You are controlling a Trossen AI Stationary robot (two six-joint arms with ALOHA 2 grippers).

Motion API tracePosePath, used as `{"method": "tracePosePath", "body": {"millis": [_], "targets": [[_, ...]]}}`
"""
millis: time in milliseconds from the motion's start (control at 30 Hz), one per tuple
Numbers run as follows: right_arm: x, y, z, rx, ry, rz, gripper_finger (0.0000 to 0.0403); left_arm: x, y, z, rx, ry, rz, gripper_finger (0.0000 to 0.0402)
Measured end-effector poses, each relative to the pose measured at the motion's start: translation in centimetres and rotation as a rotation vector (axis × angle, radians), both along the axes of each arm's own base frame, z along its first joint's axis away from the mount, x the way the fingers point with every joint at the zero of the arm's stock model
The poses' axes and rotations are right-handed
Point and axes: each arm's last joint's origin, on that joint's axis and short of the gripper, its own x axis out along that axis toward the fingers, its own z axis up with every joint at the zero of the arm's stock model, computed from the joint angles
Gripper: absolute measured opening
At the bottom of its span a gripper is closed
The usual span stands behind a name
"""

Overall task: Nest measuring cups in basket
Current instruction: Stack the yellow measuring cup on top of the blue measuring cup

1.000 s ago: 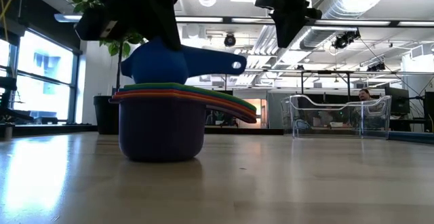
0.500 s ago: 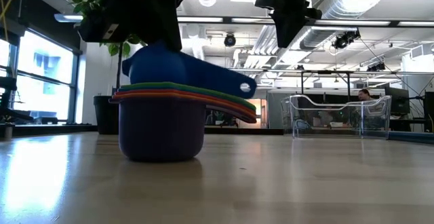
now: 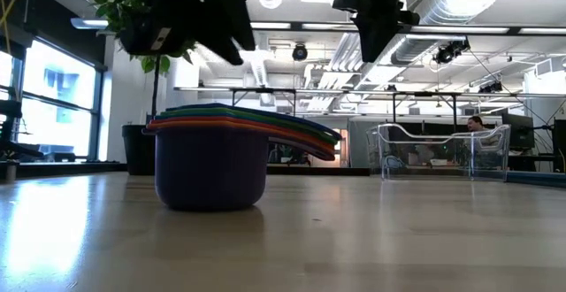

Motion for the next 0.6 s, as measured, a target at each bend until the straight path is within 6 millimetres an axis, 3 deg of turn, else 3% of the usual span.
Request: {"method": "tracePosePath", "body": {"millis": [267, 600], "targets": [[0.0, 1.8, -0.3, 0.193, 0.010, 0.108, 0.0064, -0.5, 0.3, 1.5, 0.013, -0.036, -0.113, 0.0060], [0.4, 7.2, -0.3, 0.277, 0.013, 0.194, 0.0064, -2.5, 1.3, 5.8, 0.120, -0.180, -0.251, 0.0060]]}}
